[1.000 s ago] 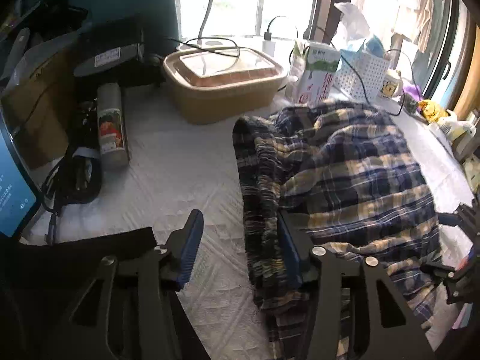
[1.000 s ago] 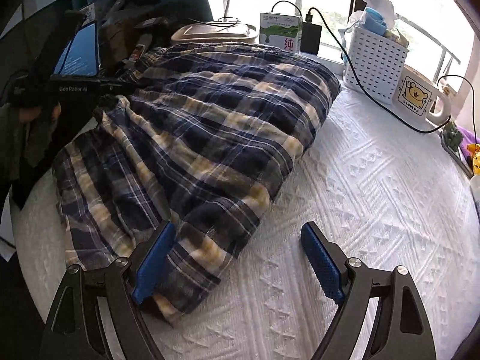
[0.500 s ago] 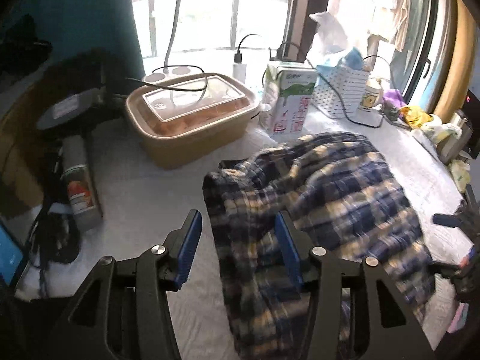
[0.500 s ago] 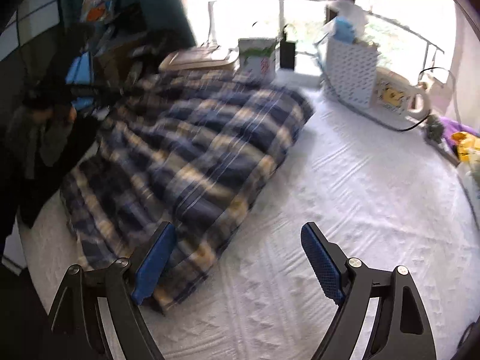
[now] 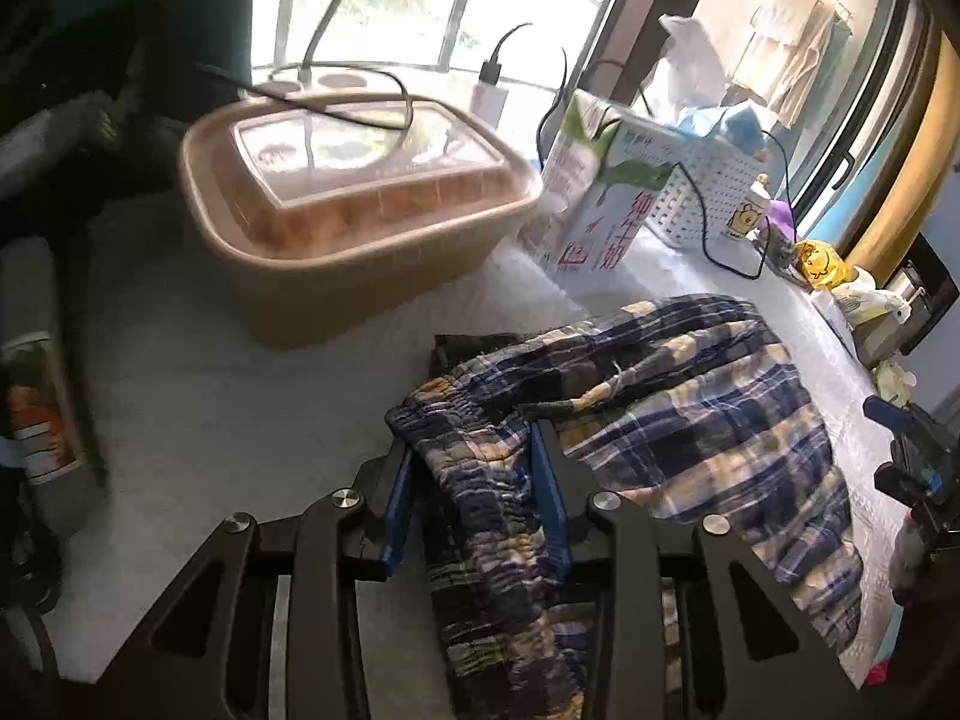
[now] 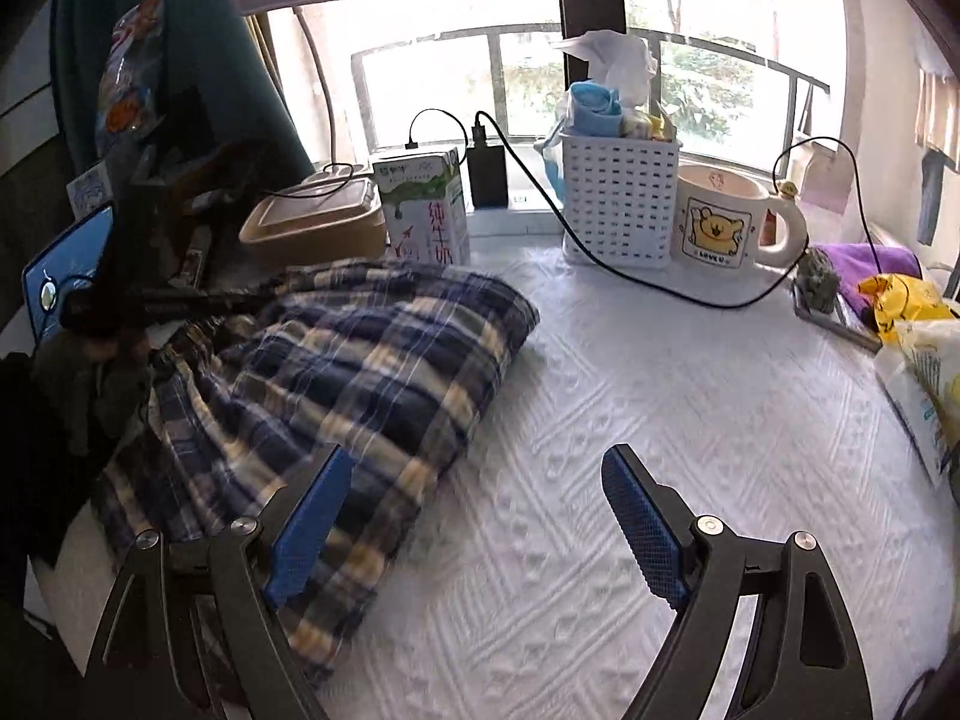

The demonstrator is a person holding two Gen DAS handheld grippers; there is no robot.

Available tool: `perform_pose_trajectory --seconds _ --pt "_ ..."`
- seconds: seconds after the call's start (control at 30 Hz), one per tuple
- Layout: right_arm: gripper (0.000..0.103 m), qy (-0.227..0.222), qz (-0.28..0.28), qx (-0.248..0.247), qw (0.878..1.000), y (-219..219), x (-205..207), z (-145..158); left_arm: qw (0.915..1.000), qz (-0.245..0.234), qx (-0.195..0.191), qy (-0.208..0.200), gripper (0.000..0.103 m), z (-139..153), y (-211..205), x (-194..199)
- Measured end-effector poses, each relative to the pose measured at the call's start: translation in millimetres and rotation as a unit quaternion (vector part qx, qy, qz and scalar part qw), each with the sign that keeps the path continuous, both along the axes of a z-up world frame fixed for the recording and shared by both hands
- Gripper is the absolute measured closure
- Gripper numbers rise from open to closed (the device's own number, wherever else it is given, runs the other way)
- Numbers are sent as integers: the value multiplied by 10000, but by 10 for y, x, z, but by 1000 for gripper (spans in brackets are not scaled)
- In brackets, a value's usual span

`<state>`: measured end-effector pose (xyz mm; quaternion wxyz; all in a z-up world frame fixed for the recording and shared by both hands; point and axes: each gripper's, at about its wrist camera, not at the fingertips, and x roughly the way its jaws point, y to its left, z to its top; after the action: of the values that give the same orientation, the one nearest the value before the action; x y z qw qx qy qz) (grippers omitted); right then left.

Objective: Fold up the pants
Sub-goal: 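Press the folded plaid pants flat with both open tools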

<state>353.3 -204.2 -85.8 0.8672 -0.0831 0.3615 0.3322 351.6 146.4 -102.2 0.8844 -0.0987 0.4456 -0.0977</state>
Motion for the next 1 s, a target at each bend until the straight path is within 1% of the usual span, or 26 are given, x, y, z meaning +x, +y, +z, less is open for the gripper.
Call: perform_pose_trajectory --seconds 0.17,0.4,0.47,0.5,0.53,0.6,0.63,0.67,0.7,0.73,0.83,0.9,1.0 --pt "16 31 6 -104 9999 110 130 -29 9998 -203 -64 -1 67 -26 16 30" --pt "16 -82 -30 -11 10000 175 327 50 9988 -323 -143 352 65 86 82 93" --pt "16 -129 -44 22 9999 188 383 81 9987 -363 -107 329 59 135 71 102" --pt "16 -129 -34 59 9999 195 417 92 9985 -426 -111 322 52 138 64 108" --pt "16 -86 -14 101 9999 205 459 90 9981 -470 -119 367 49 115 42 122" --pt "16 9 -25 160 9999 219 536 58 9976 -501 -38 475 46 43 22 135" --pt "16 91 -40 189 9998 232 588 27 9975 -470 37 519 41 14 10 138" --pt "16 213 -63 220 9995 244 645 -11 9977 -460 59 486 39 -4 -3 127" --pt "16 338 -103 273 9990 249 699 -48 9977 -488 36 467 33 -11 -13 121" --pt "16 462 -142 356 9982 242 757 -93 9976 -516 55 450 30 -12 -32 121" --pt "16 725 -223 510 9958 233 848 -179 9972 -523 163 506 28 -12 -76 141" --pt "16 759 -256 503 9955 220 859 -213 9974 -445 201 538 28 0 -75 146" --pt "16 776 -306 392 9957 194 857 -256 9979 -272 350 475 28 44 -57 110"
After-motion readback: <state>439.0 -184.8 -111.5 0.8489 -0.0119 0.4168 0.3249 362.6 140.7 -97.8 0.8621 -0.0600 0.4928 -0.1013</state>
